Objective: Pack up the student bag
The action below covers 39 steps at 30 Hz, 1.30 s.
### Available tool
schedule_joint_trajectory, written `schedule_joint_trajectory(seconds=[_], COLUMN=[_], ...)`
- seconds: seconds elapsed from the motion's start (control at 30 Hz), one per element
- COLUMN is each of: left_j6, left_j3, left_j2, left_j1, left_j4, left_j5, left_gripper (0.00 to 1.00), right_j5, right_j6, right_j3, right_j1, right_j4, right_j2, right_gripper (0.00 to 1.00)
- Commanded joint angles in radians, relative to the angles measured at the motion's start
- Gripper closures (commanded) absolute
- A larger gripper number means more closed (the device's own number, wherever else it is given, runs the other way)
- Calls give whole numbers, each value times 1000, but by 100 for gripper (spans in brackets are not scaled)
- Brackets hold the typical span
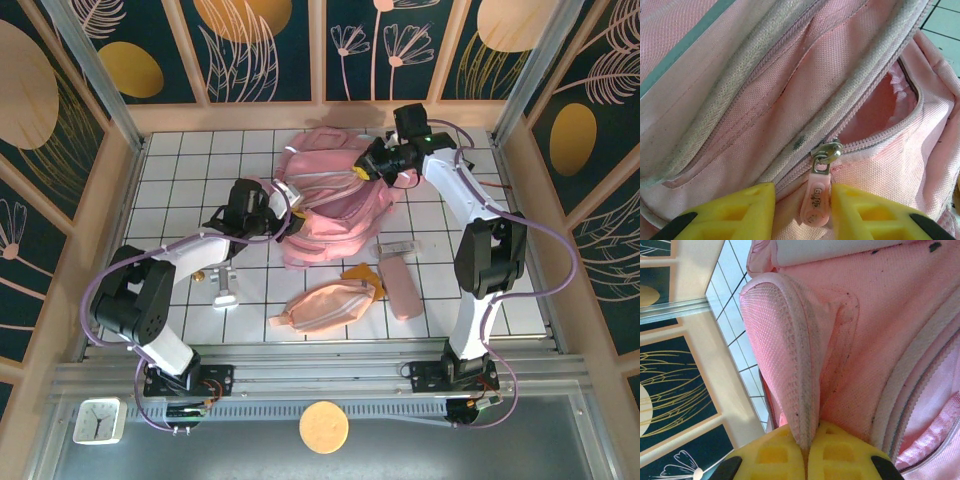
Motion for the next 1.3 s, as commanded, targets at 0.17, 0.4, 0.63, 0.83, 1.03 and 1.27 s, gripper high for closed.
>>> schedule_joint_trajectory(seconds=[0.17, 0.4, 0.63, 0.83, 1.03, 1.27], left_j6=[-68, -20, 21, 72, 59, 71], left_j3=[68, 54, 27, 85, 203, 331], left_j2=[50, 3, -53, -5, 113, 285], left_j1=[-14, -8, 107, 169, 218, 255], left_j4=[0, -101, -249, -320, -315, -219], left_j5=[12, -70, -146, -238, -367, -489], left_gripper=[100, 100, 100, 100, 100, 100], right_j5=[-58, -48, -39, -35, -34, -178], right_j6=[-3, -23, -55, -103, -165, -239], right_j3=[25, -26, -75, -67, -61, -25], right_j1=[19, -12, -66, -87, -129, -132], right_j4=[119, 111, 96, 52, -7, -21], right_j2=[-89, -124, -156, -159, -157, -112], right_gripper=[100, 100, 100, 100, 100, 100])
